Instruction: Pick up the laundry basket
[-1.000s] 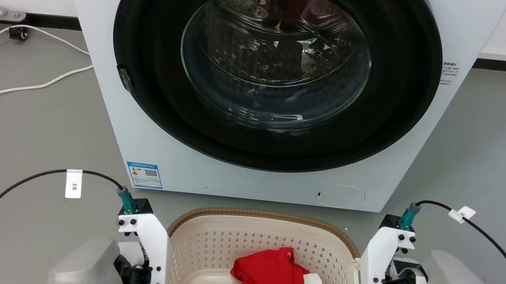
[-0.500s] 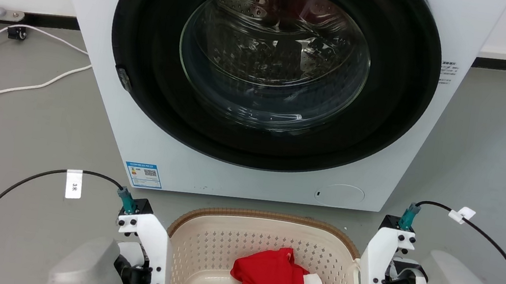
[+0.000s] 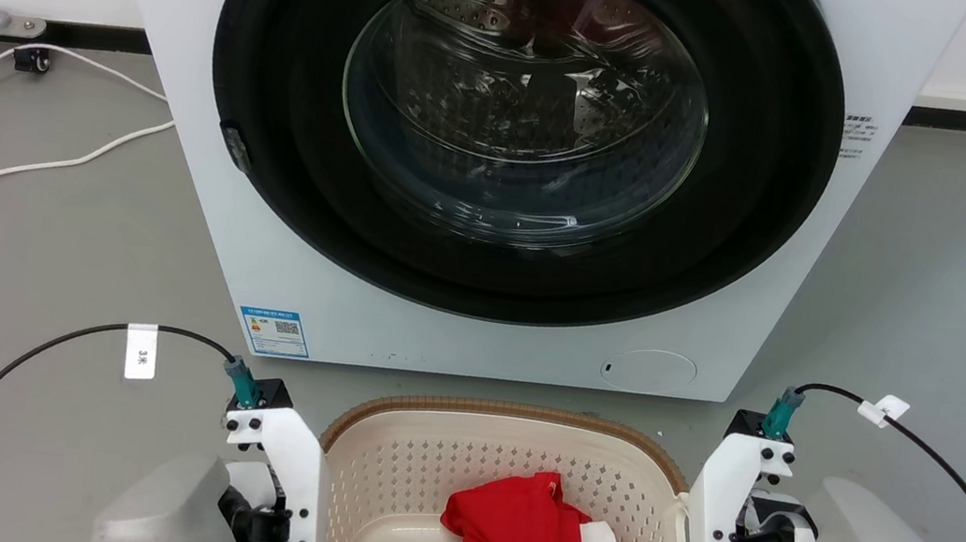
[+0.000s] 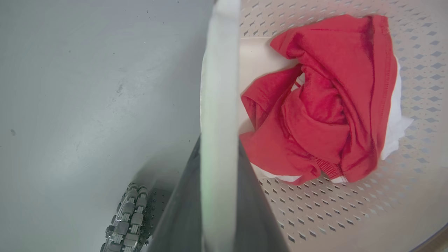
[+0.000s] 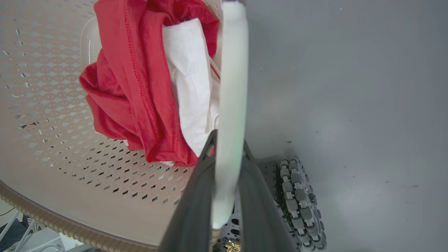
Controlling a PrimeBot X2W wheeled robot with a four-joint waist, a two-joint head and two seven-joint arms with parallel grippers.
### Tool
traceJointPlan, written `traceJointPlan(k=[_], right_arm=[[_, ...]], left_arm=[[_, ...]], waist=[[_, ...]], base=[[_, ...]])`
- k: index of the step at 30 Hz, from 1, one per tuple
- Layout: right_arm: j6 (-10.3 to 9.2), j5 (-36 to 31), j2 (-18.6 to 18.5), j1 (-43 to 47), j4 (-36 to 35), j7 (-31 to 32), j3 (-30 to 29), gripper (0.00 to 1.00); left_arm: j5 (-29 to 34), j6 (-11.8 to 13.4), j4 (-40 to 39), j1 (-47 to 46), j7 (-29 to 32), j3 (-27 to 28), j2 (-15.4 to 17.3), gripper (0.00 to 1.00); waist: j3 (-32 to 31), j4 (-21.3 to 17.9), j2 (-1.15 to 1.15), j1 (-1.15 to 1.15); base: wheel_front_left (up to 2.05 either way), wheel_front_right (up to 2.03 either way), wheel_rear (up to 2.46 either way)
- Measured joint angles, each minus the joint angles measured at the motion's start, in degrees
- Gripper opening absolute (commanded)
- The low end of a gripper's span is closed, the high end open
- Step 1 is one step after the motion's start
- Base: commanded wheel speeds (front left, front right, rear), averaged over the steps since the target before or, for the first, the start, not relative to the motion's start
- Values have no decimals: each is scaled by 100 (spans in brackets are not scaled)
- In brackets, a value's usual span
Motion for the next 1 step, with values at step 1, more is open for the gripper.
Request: traceJointPlan(k=[1], right_arm=[[0, 4, -1, -1, 1, 0, 3, 0]], left_arm=[[-11, 0, 2, -1, -1, -3, -1, 0]], waist=[[-1, 1, 0, 0]], base=[[0, 0, 0]])
